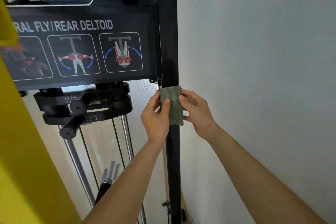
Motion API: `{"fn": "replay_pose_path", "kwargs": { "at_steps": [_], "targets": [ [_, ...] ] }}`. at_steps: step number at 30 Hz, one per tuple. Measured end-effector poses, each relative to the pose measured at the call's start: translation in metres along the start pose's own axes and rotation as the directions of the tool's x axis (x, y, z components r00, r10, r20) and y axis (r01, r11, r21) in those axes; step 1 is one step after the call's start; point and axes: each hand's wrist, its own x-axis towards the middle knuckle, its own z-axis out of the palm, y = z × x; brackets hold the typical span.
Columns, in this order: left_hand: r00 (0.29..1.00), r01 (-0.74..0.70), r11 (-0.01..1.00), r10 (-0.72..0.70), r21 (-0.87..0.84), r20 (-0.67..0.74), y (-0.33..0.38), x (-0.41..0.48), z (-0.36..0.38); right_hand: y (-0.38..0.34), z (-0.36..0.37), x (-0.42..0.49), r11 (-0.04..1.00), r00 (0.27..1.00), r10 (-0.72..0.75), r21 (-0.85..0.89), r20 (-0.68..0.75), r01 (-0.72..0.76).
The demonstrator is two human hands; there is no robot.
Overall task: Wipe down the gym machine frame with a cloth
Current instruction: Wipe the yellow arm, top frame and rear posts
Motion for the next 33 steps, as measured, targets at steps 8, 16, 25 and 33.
{"fn": "replay_pose_path", "kwargs": {
  "at_steps": [8,16,25,33],
  "targets": [
    [0.997,0.054,0.998,-0.056,0.039,0.055,-0.024,-0.02,-0.014,0.036,0.004,-0.01,1.0,0.998,0.01,0.019,-0.056,-0.009],
    [0.98,0.166,0.986,-0.168,0.034,0.109,-0.052,-0.042,-0.027,0.069,0.001,-0.016,1.0,0.997,-0.006,-0.004,-0.073,0.005],
    [0.959,0.255,0.966,-0.259,0.054,0.117,-0.084,-0.069,-0.037,0.098,-0.005,-0.028,0.993,0.994,0.093,-0.061,-0.049,-0.096],
    [0.928,0.325,0.94,-0.337,0.099,0.159,-0.116,-0.088,-0.054,0.14,-0.015,-0.048,0.979,0.98,0.193,-0.062,-0.051,-0.196]
  ]
}}
